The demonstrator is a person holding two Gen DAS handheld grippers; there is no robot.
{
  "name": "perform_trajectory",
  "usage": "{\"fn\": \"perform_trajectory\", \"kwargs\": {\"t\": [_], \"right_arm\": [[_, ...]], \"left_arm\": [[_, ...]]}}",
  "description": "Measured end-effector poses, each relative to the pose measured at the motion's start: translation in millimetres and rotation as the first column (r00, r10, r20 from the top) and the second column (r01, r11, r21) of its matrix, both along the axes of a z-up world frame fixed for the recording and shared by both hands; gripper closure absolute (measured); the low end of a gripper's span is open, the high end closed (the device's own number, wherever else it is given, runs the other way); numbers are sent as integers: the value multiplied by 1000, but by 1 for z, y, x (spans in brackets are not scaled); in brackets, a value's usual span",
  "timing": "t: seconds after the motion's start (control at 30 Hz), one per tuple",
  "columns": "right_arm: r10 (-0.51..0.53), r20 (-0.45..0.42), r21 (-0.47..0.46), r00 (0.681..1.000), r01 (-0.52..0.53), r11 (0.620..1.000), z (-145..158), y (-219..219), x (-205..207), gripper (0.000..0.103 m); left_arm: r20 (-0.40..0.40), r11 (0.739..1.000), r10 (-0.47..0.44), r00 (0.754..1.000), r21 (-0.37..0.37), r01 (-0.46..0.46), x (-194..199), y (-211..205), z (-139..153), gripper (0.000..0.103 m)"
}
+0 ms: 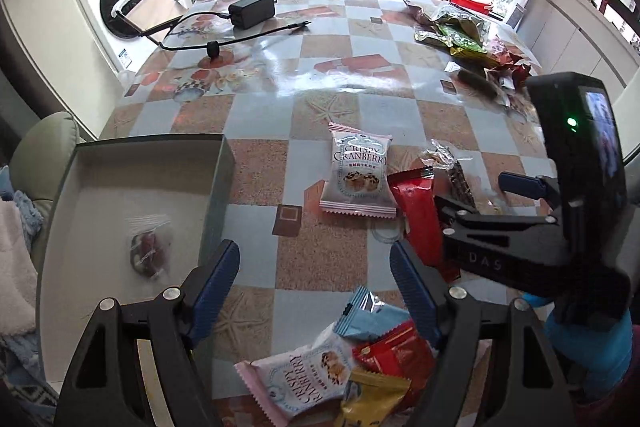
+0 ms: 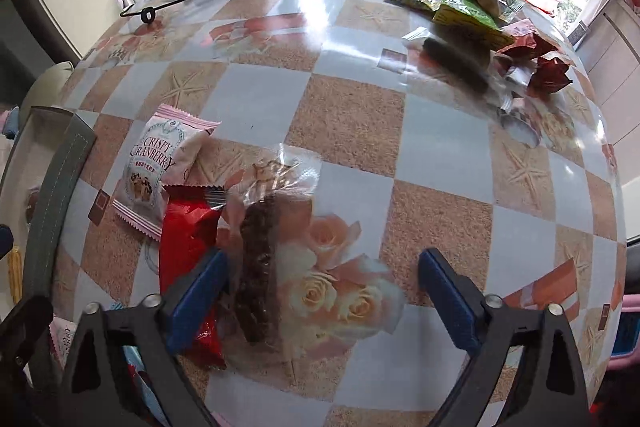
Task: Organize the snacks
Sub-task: 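Grasp the Crispy Cranberry pack with the left gripper while the right grasps the jerky stick, then lift the Crispy Cranberry pack and jerky stick and carry both toward the tray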
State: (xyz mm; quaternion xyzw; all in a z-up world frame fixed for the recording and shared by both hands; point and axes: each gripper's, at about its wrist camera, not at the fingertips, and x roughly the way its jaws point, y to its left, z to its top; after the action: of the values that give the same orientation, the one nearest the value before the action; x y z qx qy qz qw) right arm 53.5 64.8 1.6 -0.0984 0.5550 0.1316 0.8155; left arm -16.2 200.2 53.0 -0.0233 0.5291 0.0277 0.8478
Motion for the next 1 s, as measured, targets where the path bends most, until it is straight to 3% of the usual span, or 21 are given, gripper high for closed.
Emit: {"fn": "perform_trajectory", "kwargs": {"t": [0.07,0.1,0.13,0.4,0.5,0.53,0.63,0.7,1.0], "right_arm": [[19,13,0,1000,-19,1000,4,2,-3,34],[26,20,-1,999,-26,1000,7,1,-5,52],[27,26,-2,999,-27,1000,8,-1,-6,63],[35,20,43,999,-36,998,9,-32,-27,63],[32,19,54,999,-33,998,9,-42,-36,63],[34,19,54,999,-35,998,9,-43,-37,63],[39,19,56,999,-40,998,10,-46,-40,63],[38,20,60,999,-39,997,10,-48,-42,63],[49,32,54,998,-51,997,11,-73,-71,63]], "left_arm": [[-13,1000,-2,1000,-6,2,11,-4,-6,22],[-18,1000,-3,1000,-5,3,17,-6,-8,22],[-20,1000,-5,1000,-6,5,23,-9,-9,22],[-91,1000,23,996,-5,-23,75,-18,-36,22],[-147,998,49,988,-42,-56,86,-13,-51,22],[-129,998,54,990,-10,-56,85,-15,-50,22],[-119,999,29,992,-10,-30,78,-24,-50,30],[-102,1000,4,995,-6,-5,70,-31,-48,51],[-86,997,-69,994,-27,67,7,-47,-44,55]]}}
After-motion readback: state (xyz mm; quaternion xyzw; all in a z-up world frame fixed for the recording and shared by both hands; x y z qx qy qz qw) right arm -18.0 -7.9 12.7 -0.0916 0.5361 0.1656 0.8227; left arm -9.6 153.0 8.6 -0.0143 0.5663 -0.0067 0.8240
